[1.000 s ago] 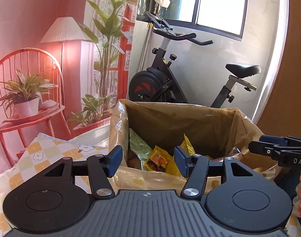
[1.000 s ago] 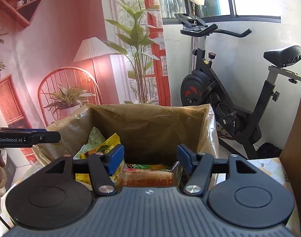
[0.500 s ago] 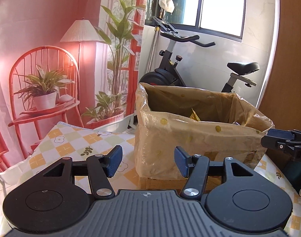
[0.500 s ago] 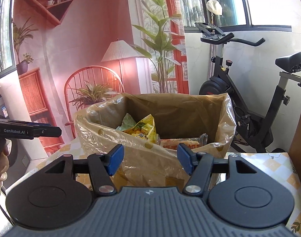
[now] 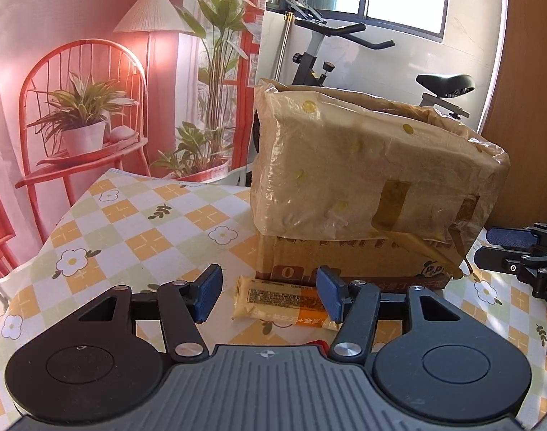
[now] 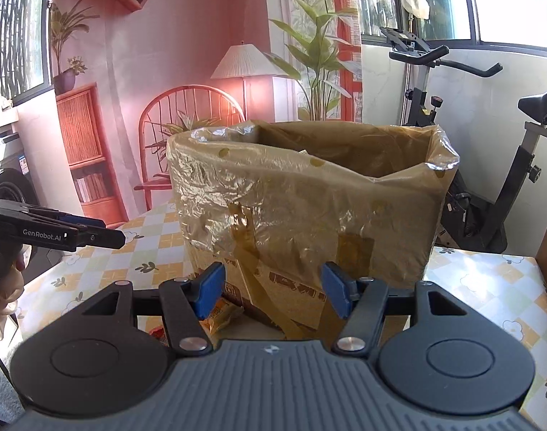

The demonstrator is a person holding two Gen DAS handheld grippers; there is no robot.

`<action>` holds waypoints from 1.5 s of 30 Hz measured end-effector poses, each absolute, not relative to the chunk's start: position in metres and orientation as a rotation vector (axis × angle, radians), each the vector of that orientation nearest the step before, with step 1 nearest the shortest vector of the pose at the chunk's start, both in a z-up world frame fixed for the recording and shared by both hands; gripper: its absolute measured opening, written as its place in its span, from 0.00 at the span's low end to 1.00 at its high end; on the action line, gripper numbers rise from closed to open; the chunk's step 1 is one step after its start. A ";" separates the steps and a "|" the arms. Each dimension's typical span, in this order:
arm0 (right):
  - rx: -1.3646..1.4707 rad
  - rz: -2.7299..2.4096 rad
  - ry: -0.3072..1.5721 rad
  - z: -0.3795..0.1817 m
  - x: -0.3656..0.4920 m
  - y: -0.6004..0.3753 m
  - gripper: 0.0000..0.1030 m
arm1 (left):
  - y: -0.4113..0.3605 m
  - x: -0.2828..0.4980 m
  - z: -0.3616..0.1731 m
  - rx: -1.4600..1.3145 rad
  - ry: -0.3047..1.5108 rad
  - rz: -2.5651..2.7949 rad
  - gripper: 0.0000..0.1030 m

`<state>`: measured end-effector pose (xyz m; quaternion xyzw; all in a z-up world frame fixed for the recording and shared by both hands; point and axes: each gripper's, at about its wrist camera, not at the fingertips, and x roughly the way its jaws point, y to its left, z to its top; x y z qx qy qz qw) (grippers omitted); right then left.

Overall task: Organize snacks
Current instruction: 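Move both open tools back from the box toward the table, then grasp the red sauce packet with the left tool while the right tool grasps the yellow packet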

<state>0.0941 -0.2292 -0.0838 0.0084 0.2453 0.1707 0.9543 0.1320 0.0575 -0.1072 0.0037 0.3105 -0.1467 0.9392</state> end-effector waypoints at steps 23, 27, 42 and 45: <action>0.006 0.247 0.735 -0.183 0.140 -0.242 0.61 | 0.055 0.134 -0.165 -0.012 0.759 -0.293 0.58; -0.233 0.314 0.729 -0.190 0.136 -0.218 0.61 | 0.053 0.134 -0.170 -0.011 0.770 -0.287 0.58; -0.335 0.321 0.684 -0.201 0.141 -0.207 0.33 | 0.042 0.133 -0.181 -0.034 0.788 -0.295 0.58; -0.371 0.336 0.653 -0.201 0.137 -0.200 0.18 | 0.041 0.131 -0.183 -0.029 0.791 -0.302 0.58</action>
